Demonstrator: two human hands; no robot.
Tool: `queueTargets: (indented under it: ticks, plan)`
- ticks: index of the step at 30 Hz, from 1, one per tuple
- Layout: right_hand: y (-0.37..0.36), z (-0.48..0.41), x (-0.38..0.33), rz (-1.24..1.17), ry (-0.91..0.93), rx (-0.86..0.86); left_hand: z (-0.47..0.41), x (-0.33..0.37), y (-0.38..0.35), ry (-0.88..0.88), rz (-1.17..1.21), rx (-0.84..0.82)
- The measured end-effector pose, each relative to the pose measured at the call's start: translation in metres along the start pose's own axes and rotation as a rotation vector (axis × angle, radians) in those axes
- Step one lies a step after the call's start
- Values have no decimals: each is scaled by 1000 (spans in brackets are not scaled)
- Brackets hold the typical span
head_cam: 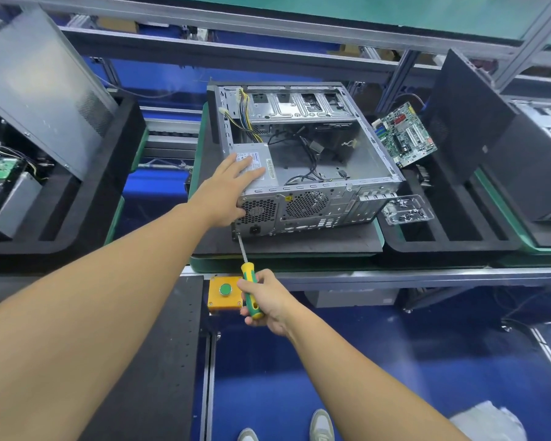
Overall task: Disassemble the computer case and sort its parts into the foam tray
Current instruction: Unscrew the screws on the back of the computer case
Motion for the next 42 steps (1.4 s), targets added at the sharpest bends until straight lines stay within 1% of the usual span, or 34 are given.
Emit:
queueTargets:
  ticks: [2,6,11,15,18,20,24,28,33,35,36,38,39,40,41,42]
  plan:
    - [-1,-2,0,-20,-23,5,0,-1,-1,-3,1,4]
    - [-3,-3,5,-137,-93,-20,-1,-3,-2,-13,12,9]
    - [1,-4,6,-111,-42,33,-1,-3,-3,-8,3,8]
    - [2,-3,1,-53,11,7,-2,-3,-3,-6,-1,4]
    - [6,-4,1,-31,14,33,-2,-3,-3,-3,1,3]
    - [7,-5,0,-61,-14,46,-2,-3,-3,-3,5,2]
    - [0,-2,0,-169,-84,-29,-2,-4,-3,-10,7,4]
    - [-1,-1,2,-115,-47,1,-3,-4,-5,-6,14,5]
    - [-2,1,4,-56,-24,-25,-3,-3,-5,-28,25,20]
    - [-2,-1,3,-62,-19,-11,2,-3,-4,-15,39,81]
    - [-3,-2,2,-82,-25,-12,8,-2,-3,-10,55,141]
    - [-4,-4,2,-140,-60,-27,27,-4,-2,5,101,323]
    - [-5,-4,3,-165,-81,-29,39,-8,-5,43,142,439]
    - [-4,-4,4,-176,-93,-22,51,-14,-12,118,217,546]
    - [-3,-4,5,-173,-93,-13,62,-23,-24,236,353,594]
    - [-2,-5,6,-162,-84,-4,69,-32,-39,385,532,577]
Point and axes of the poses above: each hand's wrist, its own z-axis away from the middle knuckle, its own y-axis out of the back of the hand, x = y × z, the point moved 5 cm from there along -z, towards the middle knuckle, and after that the axes turned 1 degree about -x, right-handed, at the moved point
